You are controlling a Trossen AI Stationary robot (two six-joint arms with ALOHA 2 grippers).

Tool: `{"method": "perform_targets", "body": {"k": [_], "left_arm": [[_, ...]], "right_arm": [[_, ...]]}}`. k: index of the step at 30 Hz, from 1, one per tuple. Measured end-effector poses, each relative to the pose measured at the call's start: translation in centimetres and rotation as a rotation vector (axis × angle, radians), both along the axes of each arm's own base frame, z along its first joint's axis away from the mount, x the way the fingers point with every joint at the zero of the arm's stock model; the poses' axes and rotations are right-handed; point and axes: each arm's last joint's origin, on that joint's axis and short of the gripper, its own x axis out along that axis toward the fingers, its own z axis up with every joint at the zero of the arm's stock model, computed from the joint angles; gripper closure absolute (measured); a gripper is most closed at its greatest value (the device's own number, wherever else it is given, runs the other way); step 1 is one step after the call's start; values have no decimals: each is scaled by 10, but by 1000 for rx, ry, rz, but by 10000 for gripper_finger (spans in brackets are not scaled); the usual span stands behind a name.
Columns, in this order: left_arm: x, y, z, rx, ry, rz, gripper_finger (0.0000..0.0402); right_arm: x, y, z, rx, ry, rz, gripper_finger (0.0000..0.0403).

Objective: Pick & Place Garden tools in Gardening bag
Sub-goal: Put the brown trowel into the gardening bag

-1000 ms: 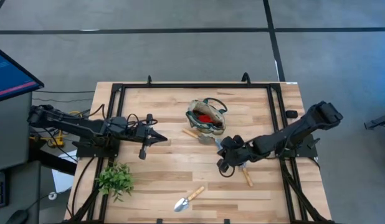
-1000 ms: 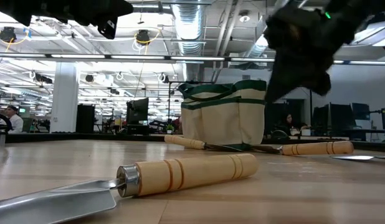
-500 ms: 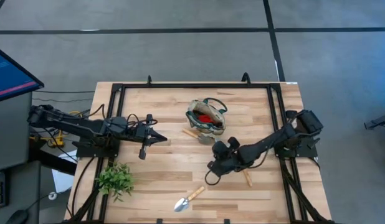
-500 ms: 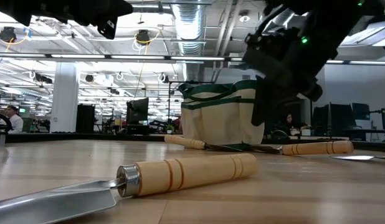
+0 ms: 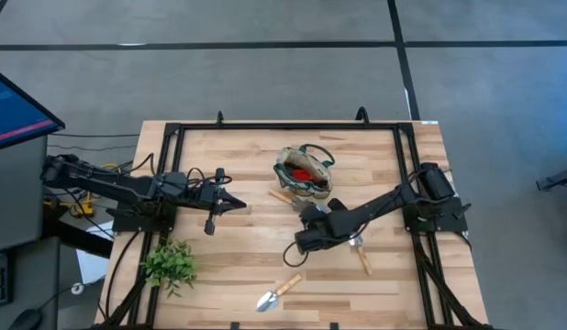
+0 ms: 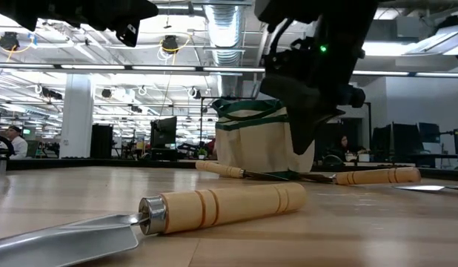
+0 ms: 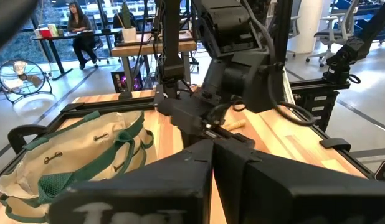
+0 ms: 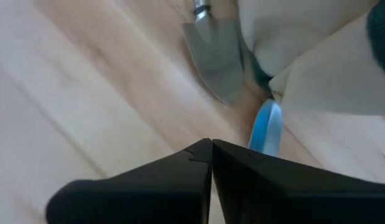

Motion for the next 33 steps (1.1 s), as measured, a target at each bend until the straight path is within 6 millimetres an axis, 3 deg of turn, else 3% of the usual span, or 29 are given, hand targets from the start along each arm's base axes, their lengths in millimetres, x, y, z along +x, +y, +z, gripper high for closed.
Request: {"method": "perform_targets", "body": {"k": [14,17,26,33], "left_arm": [[0,0,0,0,-1,0,400],[0,0,0,0,0,0,400],[0,0,0,0,0,0,400],[0,0,0,0,-1,0,400]], "right_arm": [[2,-14,-1,40,29,-38,288],[3,-16,-2,78,41,-48,281],[2,-16,-32,39,164,-56,283],[1,-12,-31,22,161,-59,295]]}}
